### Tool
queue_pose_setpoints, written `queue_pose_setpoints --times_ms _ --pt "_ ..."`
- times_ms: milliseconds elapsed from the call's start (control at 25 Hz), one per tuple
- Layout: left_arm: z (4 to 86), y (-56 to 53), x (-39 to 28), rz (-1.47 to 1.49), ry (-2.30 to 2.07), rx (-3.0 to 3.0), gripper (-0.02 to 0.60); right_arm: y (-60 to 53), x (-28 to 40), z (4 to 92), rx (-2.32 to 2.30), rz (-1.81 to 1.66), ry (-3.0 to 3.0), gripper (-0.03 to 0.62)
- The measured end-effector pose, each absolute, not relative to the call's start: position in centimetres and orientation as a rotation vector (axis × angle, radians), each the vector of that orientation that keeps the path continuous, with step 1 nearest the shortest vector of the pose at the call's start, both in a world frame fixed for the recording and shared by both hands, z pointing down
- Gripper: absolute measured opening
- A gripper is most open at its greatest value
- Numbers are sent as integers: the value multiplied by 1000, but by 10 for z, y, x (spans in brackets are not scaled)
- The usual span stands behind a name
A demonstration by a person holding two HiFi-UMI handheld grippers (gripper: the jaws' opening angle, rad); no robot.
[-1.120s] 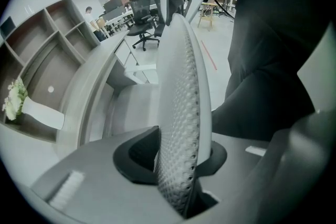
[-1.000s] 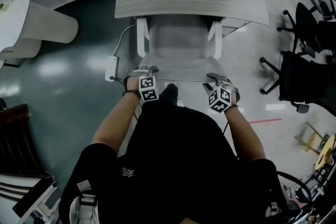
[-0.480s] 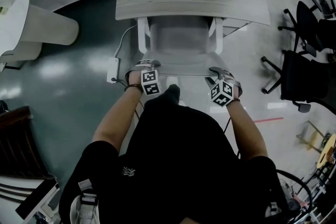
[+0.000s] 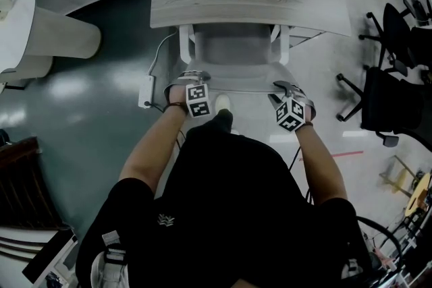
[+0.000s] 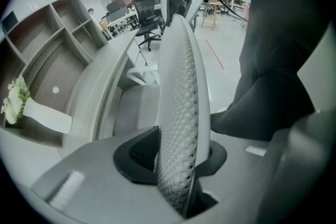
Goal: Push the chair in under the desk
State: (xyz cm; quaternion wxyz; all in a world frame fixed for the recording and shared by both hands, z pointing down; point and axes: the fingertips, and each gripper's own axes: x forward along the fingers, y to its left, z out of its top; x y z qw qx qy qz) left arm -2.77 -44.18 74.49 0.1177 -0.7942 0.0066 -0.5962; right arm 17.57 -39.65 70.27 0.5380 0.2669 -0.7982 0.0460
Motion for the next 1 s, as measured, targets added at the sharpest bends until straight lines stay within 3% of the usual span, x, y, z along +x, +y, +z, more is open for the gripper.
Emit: queue_pose_setpoints --times_ms 1000 --pt "746 -505 -19 -1749 -7 -2340 129 -462 185 708 665 83 -1850 164"
